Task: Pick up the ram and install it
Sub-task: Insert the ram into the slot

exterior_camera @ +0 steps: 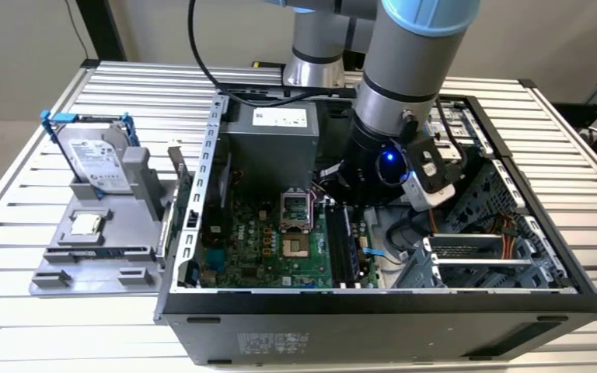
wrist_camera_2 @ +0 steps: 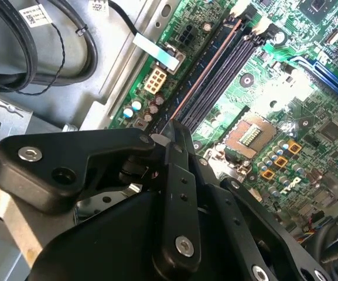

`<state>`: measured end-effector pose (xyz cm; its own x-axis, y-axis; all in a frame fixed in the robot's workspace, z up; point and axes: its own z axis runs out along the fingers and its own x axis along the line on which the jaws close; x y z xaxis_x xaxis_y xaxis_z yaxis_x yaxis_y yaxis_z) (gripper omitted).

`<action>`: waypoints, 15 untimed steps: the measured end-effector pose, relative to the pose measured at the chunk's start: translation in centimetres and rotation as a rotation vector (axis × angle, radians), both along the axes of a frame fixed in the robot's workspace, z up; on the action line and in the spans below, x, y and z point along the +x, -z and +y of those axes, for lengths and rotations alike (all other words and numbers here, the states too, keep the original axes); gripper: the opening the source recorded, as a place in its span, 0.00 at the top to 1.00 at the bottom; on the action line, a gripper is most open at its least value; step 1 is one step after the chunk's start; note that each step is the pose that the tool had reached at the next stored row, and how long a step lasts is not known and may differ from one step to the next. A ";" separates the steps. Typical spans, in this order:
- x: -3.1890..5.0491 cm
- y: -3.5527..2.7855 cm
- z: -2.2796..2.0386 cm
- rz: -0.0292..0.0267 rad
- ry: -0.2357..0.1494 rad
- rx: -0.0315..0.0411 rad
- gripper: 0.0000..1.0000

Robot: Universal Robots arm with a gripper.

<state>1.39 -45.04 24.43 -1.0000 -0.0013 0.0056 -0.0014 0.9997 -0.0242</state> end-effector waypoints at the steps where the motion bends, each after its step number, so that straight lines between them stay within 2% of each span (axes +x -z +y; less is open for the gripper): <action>1: 0.00 0.00 0.00 0.0000 0.000 0.0000 1.00; 10: 0.00 -0.01 -0.04 0.0001 0.000 0.0009 1.00; 11: 0.01 -0.01 -0.12 0.0004 0.000 0.0050 1.00; 15: 0.02 -0.01 -0.54 0.0022 0.000 0.0517 1.00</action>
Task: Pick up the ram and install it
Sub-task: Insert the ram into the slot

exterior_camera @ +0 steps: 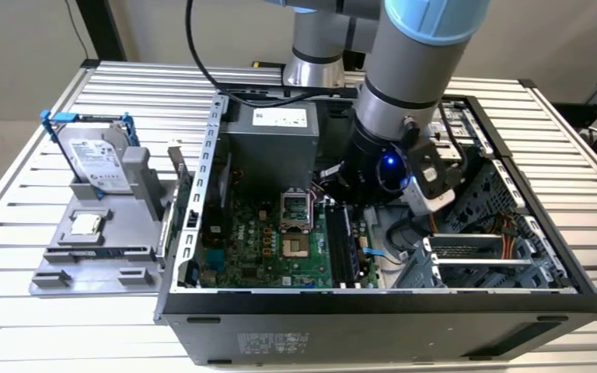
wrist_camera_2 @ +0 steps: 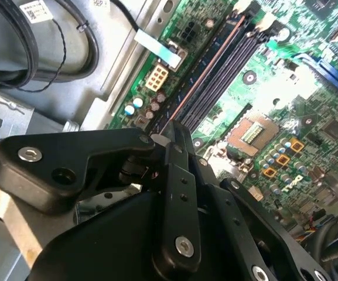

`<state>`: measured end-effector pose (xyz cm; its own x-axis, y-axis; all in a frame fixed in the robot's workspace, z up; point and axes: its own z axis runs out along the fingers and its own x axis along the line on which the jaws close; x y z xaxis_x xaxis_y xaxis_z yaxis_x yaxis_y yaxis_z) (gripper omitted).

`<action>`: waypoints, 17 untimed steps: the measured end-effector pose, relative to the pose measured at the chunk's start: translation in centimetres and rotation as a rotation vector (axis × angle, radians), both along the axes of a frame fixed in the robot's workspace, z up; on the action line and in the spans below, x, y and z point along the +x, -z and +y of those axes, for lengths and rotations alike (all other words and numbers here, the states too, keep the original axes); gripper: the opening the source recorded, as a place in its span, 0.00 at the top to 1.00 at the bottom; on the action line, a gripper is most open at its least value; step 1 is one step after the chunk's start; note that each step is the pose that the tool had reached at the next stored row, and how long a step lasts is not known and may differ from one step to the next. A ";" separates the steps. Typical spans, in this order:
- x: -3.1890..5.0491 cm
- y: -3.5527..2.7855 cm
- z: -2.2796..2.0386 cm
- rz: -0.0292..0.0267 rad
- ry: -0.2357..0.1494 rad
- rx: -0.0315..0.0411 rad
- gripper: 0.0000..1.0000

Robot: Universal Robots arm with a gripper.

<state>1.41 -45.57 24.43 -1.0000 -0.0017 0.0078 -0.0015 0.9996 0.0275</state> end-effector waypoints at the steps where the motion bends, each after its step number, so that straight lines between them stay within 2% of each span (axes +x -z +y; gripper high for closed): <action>1: 0.01 0.00 -0.13 0.0009 0.000 0.0128 1.00; 2: 0.03 -0.01 -0.27 0.0020 0.000 0.0193 1.00; 3: 0.04 -0.02 -0.39 0.0027 0.000 0.0215 1.00; 10: 0.05 -0.04 -0.49 0.0031 -0.005 0.0217 1.00; 14: 0.05 -0.04 -0.50 0.0033 -0.056 0.0197 1.00; 17: 0.05 -0.04 -0.50 0.0039 -0.110 0.0178 1.00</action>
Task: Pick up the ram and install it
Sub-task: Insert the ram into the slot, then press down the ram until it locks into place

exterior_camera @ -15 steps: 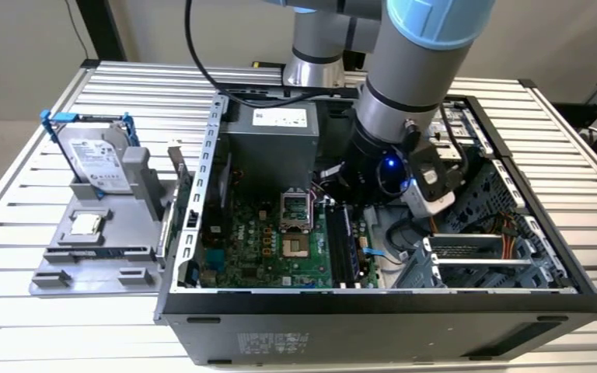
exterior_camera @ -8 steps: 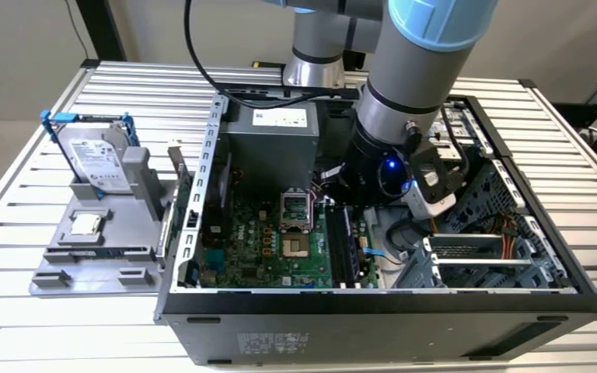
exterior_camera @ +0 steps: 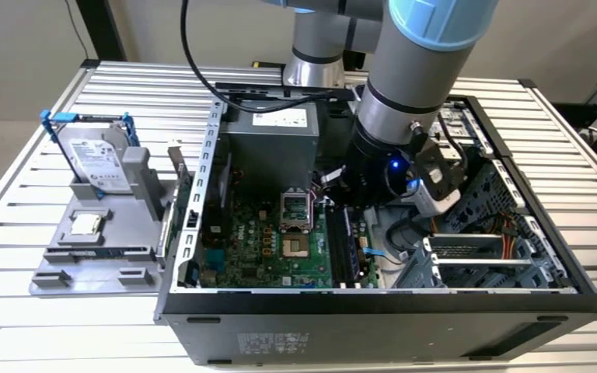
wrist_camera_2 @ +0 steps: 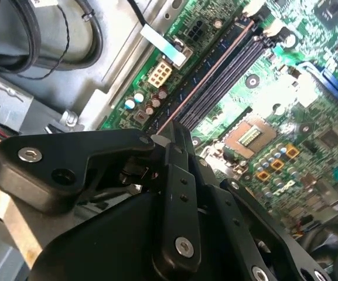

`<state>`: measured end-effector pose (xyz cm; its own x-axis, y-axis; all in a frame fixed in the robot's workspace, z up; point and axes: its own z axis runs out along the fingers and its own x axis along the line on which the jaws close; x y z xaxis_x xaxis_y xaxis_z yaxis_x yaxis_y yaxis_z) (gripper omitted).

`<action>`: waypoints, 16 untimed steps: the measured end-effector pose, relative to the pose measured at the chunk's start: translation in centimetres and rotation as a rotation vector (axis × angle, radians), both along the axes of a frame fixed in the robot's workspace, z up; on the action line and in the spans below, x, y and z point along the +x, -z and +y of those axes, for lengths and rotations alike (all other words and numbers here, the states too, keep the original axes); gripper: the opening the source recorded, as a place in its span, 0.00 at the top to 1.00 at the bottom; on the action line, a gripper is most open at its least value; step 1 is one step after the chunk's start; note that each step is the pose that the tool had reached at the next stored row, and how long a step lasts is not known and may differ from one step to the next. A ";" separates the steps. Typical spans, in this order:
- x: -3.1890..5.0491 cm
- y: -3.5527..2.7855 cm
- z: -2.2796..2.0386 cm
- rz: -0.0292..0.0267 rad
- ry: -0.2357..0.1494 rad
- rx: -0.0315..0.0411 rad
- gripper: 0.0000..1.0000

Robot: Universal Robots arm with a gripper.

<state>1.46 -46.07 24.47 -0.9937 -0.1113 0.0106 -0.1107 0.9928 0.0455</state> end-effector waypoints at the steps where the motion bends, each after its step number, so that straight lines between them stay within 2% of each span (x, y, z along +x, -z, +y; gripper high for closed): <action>1: 0.00 0.00 0.00 0.0000 -0.017 -0.0004 1.00; 11: 0.00 0.00 0.00 0.0000 -0.200 -0.0091 1.00; 16: 0.00 -0.01 0.00 -0.0008 -0.288 -0.0107 1.00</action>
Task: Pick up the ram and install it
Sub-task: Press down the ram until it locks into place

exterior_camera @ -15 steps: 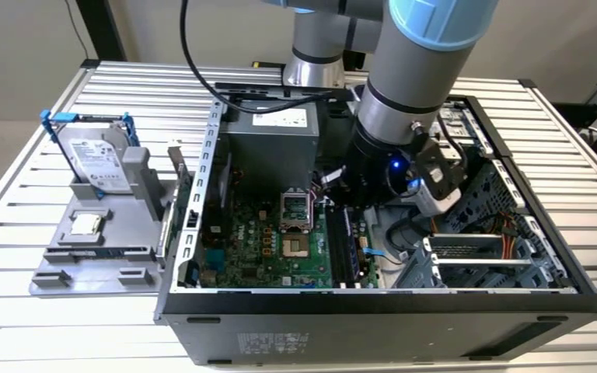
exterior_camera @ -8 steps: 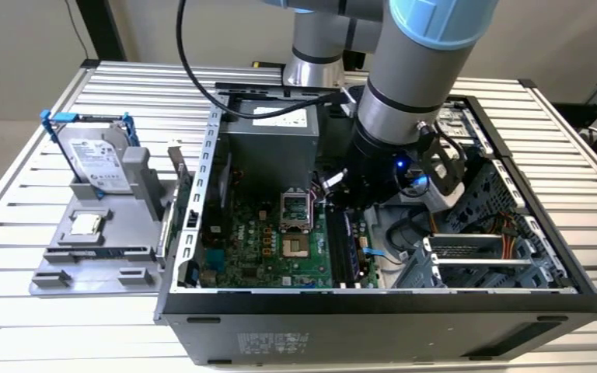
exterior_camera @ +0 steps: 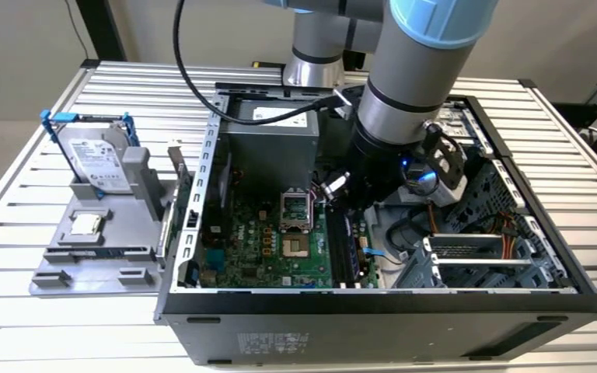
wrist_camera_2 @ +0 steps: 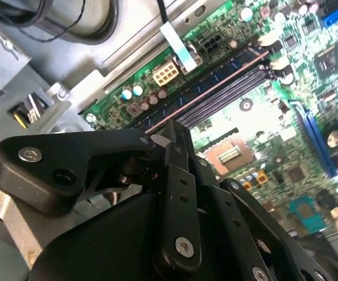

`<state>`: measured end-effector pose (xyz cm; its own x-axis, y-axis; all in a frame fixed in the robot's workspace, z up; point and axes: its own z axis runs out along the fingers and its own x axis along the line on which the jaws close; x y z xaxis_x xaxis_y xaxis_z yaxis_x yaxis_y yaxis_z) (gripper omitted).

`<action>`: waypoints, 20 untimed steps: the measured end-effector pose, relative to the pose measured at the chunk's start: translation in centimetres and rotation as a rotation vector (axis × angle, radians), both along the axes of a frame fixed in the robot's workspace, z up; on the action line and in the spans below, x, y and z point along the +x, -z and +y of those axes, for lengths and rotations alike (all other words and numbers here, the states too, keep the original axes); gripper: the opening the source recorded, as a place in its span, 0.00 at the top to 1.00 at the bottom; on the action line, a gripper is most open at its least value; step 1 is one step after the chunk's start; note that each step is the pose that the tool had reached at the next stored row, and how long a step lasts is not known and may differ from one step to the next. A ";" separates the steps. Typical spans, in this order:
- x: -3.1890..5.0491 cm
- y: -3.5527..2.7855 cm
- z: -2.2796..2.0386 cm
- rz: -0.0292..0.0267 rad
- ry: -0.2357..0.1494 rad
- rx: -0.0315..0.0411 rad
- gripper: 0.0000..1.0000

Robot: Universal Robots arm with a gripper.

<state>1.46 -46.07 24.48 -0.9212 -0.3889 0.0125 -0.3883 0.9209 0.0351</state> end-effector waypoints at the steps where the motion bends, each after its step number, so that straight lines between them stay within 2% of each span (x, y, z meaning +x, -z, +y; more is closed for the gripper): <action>1: 0.00 0.00 0.00 -0.0002 -0.016 -0.0002 1.00; 15: 0.00 -0.04 0.00 -0.0059 -0.224 -0.0062 1.00; 20: 0.00 -0.05 0.00 -0.0074 -0.310 -0.0071 1.00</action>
